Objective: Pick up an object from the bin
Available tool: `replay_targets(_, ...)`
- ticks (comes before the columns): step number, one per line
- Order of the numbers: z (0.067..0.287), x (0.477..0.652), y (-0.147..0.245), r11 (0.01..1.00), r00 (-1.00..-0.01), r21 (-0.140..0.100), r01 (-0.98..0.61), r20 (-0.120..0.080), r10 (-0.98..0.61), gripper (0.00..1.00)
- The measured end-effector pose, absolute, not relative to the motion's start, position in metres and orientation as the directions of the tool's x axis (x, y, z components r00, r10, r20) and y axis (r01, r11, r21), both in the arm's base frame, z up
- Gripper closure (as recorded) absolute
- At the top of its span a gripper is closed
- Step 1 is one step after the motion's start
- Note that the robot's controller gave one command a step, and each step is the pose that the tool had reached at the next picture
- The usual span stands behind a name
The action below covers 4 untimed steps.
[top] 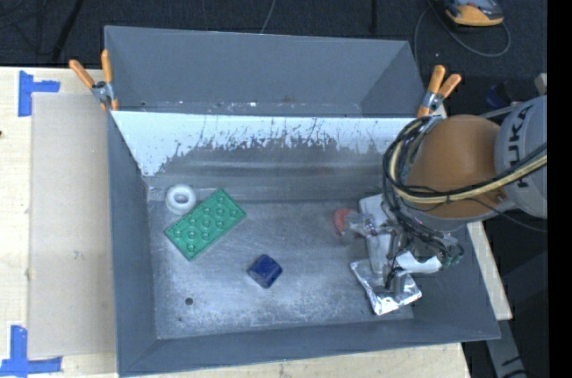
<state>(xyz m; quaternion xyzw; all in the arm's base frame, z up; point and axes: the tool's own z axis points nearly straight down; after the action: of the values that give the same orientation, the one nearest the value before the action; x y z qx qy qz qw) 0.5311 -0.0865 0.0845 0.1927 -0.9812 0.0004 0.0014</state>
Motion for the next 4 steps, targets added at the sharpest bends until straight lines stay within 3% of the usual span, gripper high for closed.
replay_targets(1, 0.069, 0.620, -0.071, 0.900, -0.900, 0.002, -0.436, -0.004, -0.436, 0.00)
replay_targets(2, 0.086, 0.478, -0.082, 0.863, -0.863, -0.001, -0.505, -0.002, -0.505, 0.00)
replay_targets(3, 0.070, 0.491, -0.103, 0.806, -0.806, -0.001, -0.591, -0.003, -0.591, 0.00)
replay_targets(4, 0.070, 0.490, -0.102, 0.805, -0.805, 0.001, -0.593, -0.001, -0.593, 1.00)
